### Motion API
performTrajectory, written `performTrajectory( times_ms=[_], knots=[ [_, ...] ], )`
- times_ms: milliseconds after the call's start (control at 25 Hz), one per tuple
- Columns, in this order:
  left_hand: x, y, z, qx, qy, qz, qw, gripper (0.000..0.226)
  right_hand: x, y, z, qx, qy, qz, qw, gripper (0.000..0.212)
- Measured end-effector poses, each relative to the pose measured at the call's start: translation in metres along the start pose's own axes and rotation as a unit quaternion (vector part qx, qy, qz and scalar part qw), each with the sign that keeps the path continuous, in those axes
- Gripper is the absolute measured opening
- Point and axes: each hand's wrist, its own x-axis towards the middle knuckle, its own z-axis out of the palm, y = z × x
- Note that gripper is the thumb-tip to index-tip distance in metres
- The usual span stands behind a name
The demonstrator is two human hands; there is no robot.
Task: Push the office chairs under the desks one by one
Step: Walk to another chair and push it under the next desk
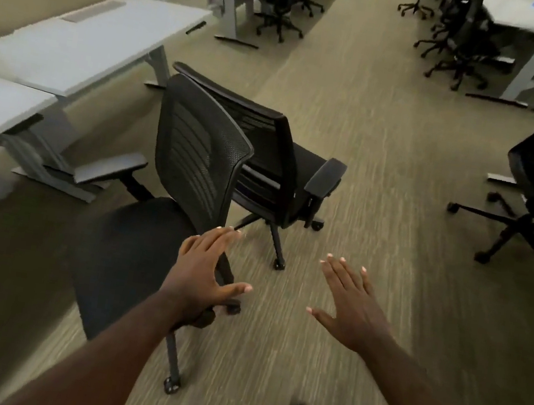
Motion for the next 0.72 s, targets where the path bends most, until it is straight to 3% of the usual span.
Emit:
performTrajectory(
  times_ms=[320, 720],
  knots=[
    [0.06, -0.001, -0.011, 0.013, 0.083, -0.136, 0.987, 0.105, 0.152, 0.028, -0.046, 0.006, -0.002, -0.148, 0.989, 0.092],
    [0.167, -0.037, -0.049, -0.016, 0.234, -0.277, 0.932, 0.099, 0.339, -0.005, -0.112, -0.014, 0.048, -0.287, 0.957, 0.091]
  ],
)
